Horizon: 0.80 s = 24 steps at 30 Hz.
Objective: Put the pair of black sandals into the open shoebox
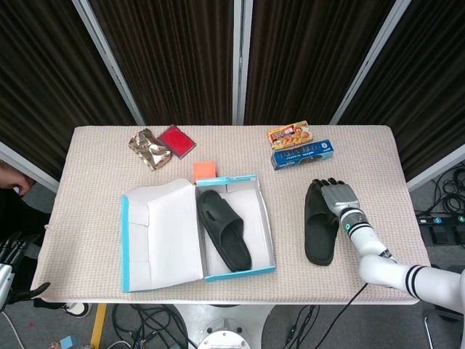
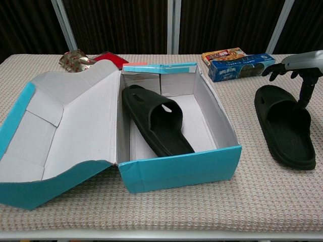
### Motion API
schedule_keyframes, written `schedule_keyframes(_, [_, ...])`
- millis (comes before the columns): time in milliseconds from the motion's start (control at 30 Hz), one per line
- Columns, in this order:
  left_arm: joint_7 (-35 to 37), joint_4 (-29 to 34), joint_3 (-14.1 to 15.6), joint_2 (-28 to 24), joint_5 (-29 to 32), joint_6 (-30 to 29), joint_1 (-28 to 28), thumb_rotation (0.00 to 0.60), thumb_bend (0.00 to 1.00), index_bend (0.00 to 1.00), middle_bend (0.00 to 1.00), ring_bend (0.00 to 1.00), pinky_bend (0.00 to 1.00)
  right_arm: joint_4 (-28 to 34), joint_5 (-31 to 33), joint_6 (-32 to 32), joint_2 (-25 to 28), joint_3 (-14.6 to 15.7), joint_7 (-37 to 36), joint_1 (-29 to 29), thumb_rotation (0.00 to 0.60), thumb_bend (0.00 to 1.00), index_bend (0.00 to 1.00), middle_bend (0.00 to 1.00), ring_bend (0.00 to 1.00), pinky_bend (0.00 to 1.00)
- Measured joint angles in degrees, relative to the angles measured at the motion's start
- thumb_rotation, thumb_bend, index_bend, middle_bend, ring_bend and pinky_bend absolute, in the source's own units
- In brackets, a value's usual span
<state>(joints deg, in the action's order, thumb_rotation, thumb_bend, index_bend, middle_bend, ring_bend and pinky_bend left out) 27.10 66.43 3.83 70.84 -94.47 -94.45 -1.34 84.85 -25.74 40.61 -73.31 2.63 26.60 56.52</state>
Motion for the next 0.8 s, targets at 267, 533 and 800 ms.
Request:
schedule_keyframes(267, [0.48, -0.34, -0.02, 0.07, 0.07, -0.09, -0.06, 0.600, 0.07, 0.11, 0.14, 0.00, 0.10, -0.17, 7.07, 1.68, -1.66, 2.07, 5.25, 2.33, 0.600, 0.00, 0.02, 0.11, 0.00, 0.11])
schedule_keyframes(533, [0.97, -0.59, -0.01, 0.12, 0.10, 0.00, -0.03, 0.600, 0.07, 0.11, 0.14, 0.00, 0.10, -0.85, 8.35, 2.32, -2.87, 2.28, 6.47, 2.96, 0.600, 0.00, 0.02, 0.12, 0.02, 0.14])
schedule_keyframes(800, [1.53, -0.60, 0.07, 0.00, 0.31, 0.22, -0.13, 0.600, 0.07, 0.11, 0.14, 0.00, 0.11, -2.33, 9.59, 2.00, -4.22, 2.42, 7.54, 3.23, 0.600, 0.00, 0.04, 0.13, 0.03, 0.14])
